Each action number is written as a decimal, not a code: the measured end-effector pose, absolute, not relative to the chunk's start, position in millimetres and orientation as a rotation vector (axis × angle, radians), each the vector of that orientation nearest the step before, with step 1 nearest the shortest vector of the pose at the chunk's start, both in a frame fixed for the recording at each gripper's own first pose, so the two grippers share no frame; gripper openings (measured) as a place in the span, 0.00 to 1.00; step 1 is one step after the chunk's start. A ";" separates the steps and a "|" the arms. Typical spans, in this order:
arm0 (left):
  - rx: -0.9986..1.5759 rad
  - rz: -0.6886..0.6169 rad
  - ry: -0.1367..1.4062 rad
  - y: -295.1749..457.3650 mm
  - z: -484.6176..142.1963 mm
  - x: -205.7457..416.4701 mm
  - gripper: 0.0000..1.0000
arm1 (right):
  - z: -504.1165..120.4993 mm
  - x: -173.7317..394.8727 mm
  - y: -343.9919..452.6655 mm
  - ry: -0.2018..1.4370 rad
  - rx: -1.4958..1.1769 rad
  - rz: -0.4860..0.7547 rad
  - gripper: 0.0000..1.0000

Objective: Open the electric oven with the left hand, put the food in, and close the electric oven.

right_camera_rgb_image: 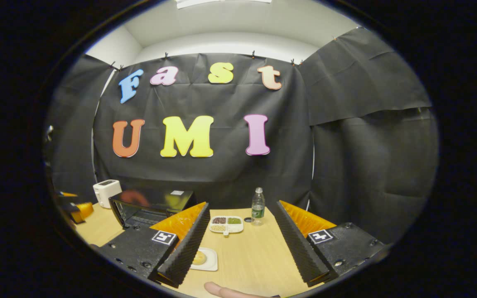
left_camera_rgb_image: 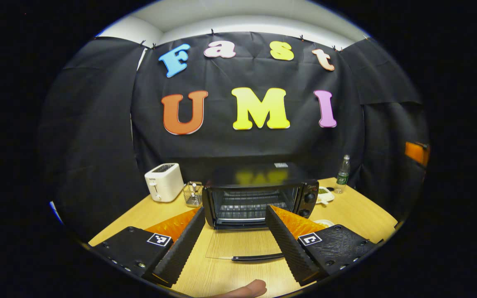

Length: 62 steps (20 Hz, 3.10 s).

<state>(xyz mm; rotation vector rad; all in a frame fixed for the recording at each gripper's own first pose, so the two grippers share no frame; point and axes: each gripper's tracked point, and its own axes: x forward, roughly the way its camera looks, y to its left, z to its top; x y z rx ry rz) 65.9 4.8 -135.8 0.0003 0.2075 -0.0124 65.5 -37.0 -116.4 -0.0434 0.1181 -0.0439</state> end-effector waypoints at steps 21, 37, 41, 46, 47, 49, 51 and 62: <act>-0.020 0.049 0.039 33.9 -63.6 13.3 0.95 | -394.9 149.1 90.2 0.584 -0.052 0.257 1.00; -0.001 0.034 0.070 32.3 -68.8 10.6 0.95 | -442.5 157.8 95.9 0.716 0.023 0.243 0.87; -0.007 0.031 0.068 33.8 -67.9 7.4 0.95 | -423.0 150.8 91.3 0.686 0.059 0.231 0.86; -0.018 0.022 0.061 36.2 -64.2 1.6 0.95 | -384.9 138.9 108.9 0.606 0.084 0.255 0.82; -0.018 0.018 0.058 36.1 -63.5 0.4 0.95 | -376.7 138.2 116.6 0.580 0.080 0.270 0.82; -0.017 0.018 0.052 39.0 -61.5 -1.7 0.95 | -368.2 137.1 131.0 0.545 0.084 0.285 0.82; -0.016 0.017 0.050 40.5 -61.4 -5.0 0.95 | -364.1 136.4 155.6 0.539 0.145 0.313 0.85; -0.033 0.022 0.046 58.2 -58.7 -14.9 0.95 | -335.1 174.4 292.0 0.439 0.510 0.353 0.80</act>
